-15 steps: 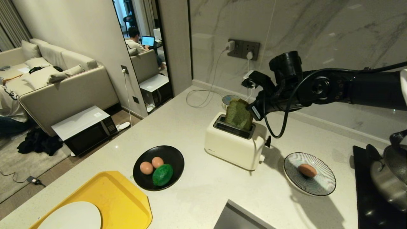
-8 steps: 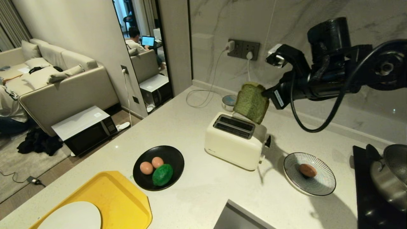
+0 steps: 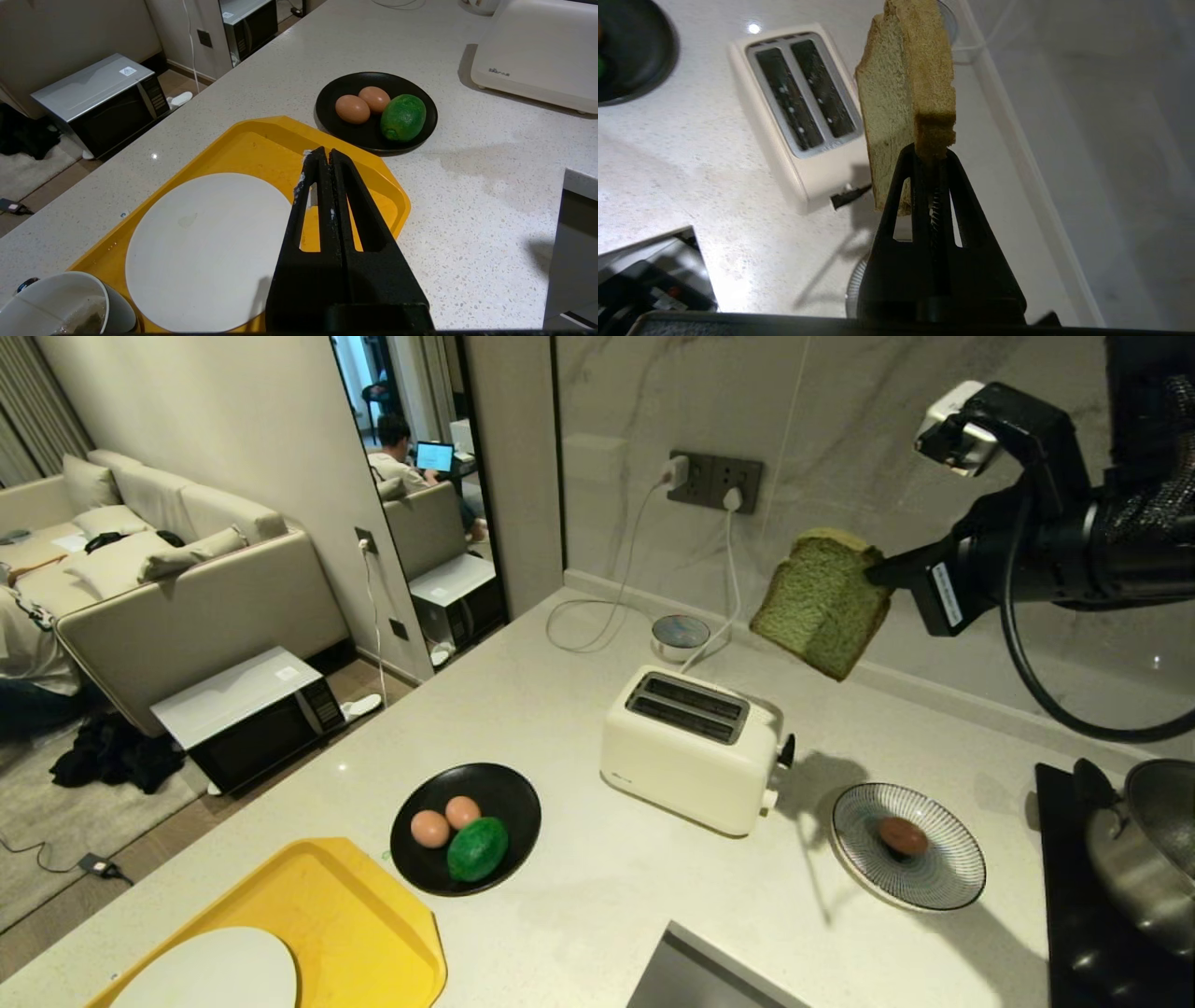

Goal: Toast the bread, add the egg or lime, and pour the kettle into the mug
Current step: Put the baked bread on a plate

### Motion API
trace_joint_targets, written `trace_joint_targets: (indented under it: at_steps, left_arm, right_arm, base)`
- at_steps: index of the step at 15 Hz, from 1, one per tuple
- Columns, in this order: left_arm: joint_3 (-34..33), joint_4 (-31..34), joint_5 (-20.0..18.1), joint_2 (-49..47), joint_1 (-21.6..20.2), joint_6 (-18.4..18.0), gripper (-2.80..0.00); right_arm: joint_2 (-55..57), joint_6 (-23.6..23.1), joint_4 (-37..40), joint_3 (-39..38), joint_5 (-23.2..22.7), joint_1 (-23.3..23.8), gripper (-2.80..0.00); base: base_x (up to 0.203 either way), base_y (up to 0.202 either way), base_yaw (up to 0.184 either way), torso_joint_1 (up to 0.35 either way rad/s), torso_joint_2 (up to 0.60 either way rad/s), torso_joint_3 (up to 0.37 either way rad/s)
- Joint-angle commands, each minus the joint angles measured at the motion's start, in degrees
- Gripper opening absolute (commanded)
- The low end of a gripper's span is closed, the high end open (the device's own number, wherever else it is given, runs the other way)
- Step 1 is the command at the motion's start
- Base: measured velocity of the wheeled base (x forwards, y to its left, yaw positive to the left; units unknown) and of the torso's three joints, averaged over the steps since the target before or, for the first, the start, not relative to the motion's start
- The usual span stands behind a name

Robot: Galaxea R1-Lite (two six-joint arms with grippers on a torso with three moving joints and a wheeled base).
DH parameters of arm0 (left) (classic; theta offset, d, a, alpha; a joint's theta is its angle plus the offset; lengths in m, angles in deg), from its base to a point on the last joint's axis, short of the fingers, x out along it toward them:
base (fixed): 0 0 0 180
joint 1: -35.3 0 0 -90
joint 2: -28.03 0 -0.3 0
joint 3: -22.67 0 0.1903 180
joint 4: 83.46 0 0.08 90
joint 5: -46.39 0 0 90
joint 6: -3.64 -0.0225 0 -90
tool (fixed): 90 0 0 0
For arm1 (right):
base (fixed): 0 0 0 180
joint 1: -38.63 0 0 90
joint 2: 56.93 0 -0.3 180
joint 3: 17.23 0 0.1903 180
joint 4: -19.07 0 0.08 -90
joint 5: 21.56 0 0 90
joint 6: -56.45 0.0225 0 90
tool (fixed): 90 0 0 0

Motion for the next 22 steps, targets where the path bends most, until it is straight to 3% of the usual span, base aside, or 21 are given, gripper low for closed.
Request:
trace_joint_targets:
  at_steps: [1,7,22]
  left_arm:
    - [0.0,-0.01,0.03,0.01,-0.02,0.04,-2.8]
    - [0.0,-0.01,0.03,0.01,-0.02,0.0,-2.8]
    - [0.0,-0.01,0.03,0.01,-0.02,0.06,-2.8]
  right_arm:
    - [-4.02,-0.25,-0.05,-3.16,1.61,0.05,-2.8]
    - [-6.97,-1.02,-0.06,-8.2,1.82,-0.08,-2.8]
    - [-7.11,-1.02,-0.24,-10.28,1.86,-0.22,-2.8]
  base:
    - [0.0,0.0,0.0,0.0,0.0,0.0]
    - [0.001,-0.002,0.016,0.0,0.0,0.001]
    - [-0.001,-0.008,0.17,0.002,0.0,0.002]
